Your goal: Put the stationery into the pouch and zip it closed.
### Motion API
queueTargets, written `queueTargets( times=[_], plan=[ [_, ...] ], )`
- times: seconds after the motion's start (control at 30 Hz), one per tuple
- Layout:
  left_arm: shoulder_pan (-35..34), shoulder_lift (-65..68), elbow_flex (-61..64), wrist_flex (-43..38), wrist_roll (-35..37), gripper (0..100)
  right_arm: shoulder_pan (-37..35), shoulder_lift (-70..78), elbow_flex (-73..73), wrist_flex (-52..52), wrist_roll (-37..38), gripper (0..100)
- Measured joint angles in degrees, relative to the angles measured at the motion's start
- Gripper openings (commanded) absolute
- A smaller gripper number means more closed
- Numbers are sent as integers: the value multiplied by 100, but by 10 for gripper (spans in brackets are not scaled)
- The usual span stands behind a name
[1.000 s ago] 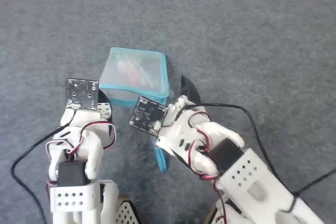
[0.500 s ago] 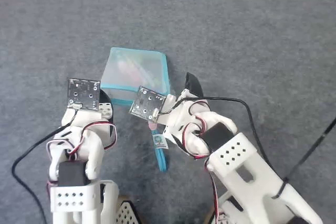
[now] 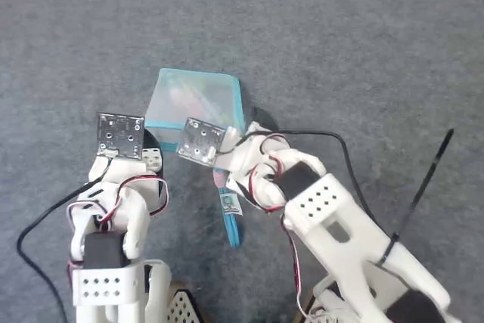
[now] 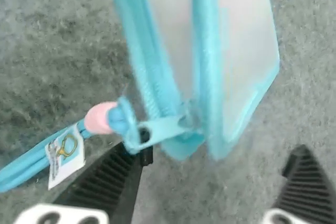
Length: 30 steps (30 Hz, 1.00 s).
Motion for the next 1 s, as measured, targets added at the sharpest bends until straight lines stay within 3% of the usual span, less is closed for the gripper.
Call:
queueTargets(
  times=[0.17, 0.6, 0.7, 1.0],
  plan=[
    [0, 0, 0, 0, 0, 9, 0, 167, -290, -9, -105, 339],
    [0, 0, 0, 0, 0, 9, 18, 176, -325, -26, -492, 101],
    [-26, 0, 0, 0, 0, 9, 18, 176, -325, -88, -492, 6],
    [-9, 0, -9, 97, 0, 11, 35, 176, -325, -141, -492, 8]
  ],
)
